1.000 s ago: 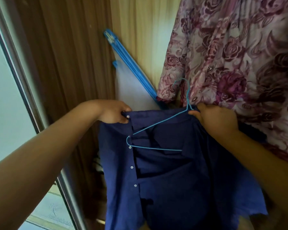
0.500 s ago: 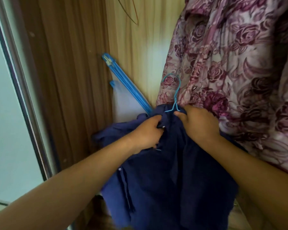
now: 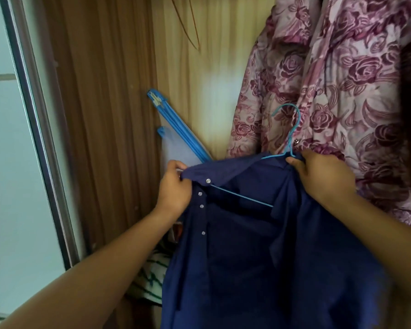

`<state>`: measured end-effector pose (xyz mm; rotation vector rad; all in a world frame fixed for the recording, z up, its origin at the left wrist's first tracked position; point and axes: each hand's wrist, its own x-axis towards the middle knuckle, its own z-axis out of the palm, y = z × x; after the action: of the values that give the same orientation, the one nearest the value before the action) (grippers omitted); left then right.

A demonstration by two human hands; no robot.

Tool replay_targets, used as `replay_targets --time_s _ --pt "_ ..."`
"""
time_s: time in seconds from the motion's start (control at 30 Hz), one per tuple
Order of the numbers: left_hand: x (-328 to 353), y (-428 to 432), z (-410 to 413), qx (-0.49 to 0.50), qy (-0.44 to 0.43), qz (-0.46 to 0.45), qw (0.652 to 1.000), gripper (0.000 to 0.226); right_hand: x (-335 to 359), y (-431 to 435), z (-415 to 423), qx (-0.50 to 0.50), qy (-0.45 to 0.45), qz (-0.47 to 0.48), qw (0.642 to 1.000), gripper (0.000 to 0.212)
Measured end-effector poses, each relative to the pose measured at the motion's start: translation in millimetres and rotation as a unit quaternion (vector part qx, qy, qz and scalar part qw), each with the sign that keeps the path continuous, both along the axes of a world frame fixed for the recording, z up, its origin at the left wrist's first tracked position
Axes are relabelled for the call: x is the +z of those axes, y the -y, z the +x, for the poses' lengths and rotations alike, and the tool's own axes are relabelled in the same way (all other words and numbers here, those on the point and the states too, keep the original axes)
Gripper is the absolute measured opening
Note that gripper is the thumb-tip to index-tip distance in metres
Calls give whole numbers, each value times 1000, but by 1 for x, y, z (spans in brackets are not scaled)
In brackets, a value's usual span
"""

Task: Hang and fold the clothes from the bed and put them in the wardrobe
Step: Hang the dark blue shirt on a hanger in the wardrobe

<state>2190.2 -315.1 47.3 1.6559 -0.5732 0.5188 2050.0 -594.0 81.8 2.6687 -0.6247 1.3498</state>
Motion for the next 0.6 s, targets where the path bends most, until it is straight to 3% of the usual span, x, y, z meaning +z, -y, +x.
replay_targets --time_s 0.07,0.1,0.23,0.37,0.43,0.5,0.57,0.6 --pt "13 -3 0 -7 -30 -78 996 22 3 1 -1 -28 -11 -45 999 43" --pt "20 -6 2 1 -22 -70 997 20 4 2 -2 -39 -19 -65 997 40" --pt "41 -19 8 66 33 130 989 14 11 3 -6 -56 -25 -110 992 36" --pt "45 10 -35 -90 -11 157 983 17 25 -11 -5 -26 5 -64 998 40" --pt "42 23 -57 -188 -3 227 956 18 37 -25 -3 10 21 -52 998 42" --pt "45 24 -61 -237 61 361 900 18 49 -37 -3 35 18 -64 997 42" --pt "56 14 -58 -212 90 506 831 17 62 -42 -7 44 2 -71 996 42" --pt "63 8 -55 -188 93 546 811 29 68 -42 -9 49 -6 -70 996 42"
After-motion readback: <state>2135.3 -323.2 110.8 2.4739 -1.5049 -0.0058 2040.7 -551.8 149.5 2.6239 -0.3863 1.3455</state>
